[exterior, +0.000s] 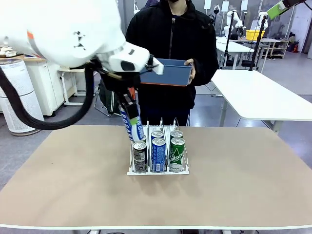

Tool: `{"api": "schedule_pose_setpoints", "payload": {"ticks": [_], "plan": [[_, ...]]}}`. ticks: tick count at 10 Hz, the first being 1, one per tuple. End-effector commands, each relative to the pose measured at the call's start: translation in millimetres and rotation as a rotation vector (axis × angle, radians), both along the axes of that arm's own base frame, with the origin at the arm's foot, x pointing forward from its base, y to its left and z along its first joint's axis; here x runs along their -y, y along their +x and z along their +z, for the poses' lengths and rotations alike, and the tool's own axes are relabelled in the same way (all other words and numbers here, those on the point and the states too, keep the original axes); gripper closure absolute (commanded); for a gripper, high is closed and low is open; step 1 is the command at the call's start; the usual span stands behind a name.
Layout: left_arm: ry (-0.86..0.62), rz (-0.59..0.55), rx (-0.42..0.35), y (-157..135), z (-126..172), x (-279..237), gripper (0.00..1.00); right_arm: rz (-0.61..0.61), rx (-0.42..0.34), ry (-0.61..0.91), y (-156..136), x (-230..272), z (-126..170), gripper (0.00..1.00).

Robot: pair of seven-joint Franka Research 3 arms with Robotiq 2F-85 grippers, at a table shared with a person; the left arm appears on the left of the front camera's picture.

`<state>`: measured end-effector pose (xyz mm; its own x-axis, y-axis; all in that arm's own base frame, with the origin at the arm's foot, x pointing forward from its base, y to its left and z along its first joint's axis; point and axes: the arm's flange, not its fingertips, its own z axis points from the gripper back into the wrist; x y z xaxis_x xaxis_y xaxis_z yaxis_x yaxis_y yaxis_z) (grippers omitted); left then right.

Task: Fill the beverage cans into the dispenser.
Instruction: Place the picked Ionic drink in the line of the Automatic Can Dispenser with the same cans.

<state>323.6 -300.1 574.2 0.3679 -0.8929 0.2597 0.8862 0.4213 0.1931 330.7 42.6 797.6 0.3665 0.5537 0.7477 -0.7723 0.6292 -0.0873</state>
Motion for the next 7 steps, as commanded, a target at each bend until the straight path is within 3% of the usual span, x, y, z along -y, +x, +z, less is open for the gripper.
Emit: {"api": "schedule_pose_setpoints", "payload": {"ticks": [1,3,7], "plan": [[-0.029,-0.069,0.022,-11.8,-11.3,14.5,0.42,0.002,-0.004,-0.001,0.1,-0.4,-1.1,0.00],[-0.040,-0.108,0.027,-24.1,-35.5,45.6,0.42,0.002,-0.004,-0.001,0.1,-0.4,-1.1,0.00],[-0.049,-0.141,0.028,-28.4,-48.9,63.4,0.42,0.002,-0.004,-0.001,0.1,-0.4,-1.1,0.00]]}}
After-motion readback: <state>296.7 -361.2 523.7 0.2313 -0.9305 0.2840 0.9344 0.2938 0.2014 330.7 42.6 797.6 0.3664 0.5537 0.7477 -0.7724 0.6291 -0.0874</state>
